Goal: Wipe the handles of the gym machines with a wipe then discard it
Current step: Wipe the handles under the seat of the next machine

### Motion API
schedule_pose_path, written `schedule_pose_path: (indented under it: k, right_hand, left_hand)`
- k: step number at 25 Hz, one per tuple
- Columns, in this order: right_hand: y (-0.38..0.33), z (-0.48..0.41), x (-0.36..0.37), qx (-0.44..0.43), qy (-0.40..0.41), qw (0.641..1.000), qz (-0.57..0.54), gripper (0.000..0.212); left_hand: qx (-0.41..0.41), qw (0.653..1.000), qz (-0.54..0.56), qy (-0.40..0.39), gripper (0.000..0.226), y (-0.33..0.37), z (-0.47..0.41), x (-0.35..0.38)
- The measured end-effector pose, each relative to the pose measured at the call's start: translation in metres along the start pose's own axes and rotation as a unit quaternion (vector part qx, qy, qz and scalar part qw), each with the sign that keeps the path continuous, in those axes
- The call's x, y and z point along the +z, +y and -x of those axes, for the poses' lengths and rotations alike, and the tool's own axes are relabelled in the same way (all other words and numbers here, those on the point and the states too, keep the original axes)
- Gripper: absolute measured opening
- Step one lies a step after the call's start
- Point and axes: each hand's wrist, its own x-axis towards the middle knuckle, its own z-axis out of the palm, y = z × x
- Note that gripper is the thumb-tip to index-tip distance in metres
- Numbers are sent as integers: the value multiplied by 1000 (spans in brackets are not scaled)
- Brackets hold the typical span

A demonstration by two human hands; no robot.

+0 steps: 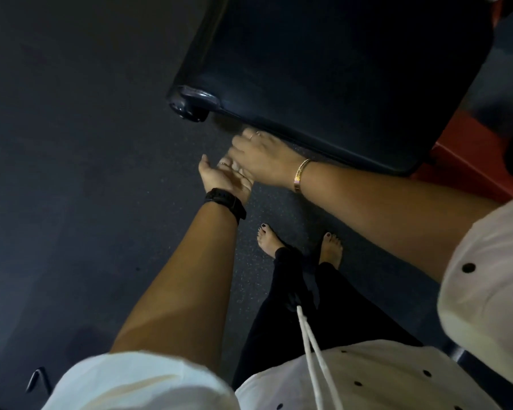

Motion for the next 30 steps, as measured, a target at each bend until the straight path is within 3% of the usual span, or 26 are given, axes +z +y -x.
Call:
schedule_pose_path:
  k: [2,3,7,11,13,16,18,21,22,25,26,27,30]
  right_hand:
    - [-6,-1,1,139,19,988,-68,29]
    - [-11,0,3,166,20,982,-92,30]
    - [6,48,22,-2,79,996,-41,55]
    - [27,98,39,-146,116,982,25,48]
    - [22,107,42,-109,120,987,-9,52]
    - [1,86,33,24,131,984,-119,57]
    - [-7,68,26,71,73,986,-134,57]
    - [6,85,34,55,38,994,-87,56]
    - [12,102,38,38,37,996,-78,58]
    - [29,152,47,11,103,989,-109,54]
    - [30,156,48,36,123,983,-135,52]
    - [27,151,46,74,135,975,-158,50]
    - [7,103,34,150,139,958,-203,50]
  left_hand:
    - [6,999,-37,-17,55,0,-3,6]
    - [5,998,-55,-23,56,2,-5,11]
    - [9,998,-65,-16,51,2,-3,24]
    - [103,986,-129,16,29,-13,1,18]
    - [180,963,-200,23,26,-17,-1,12]
    - [282,903,-323,4,28,-21,0,6]
    - [332,844,-422,-5,38,-26,6,3]
    - [395,733,-552,-38,51,-31,12,-4]
    - [419,658,-624,-56,50,-30,11,-7]
    - [427,307,-850,-34,70,-30,7,-23]
    - [414,237,-879,-11,80,-32,5,-29]
    - [407,203,-891,7,86,-35,5,-34]
    - [391,188,-900,37,86,-43,6,-35]
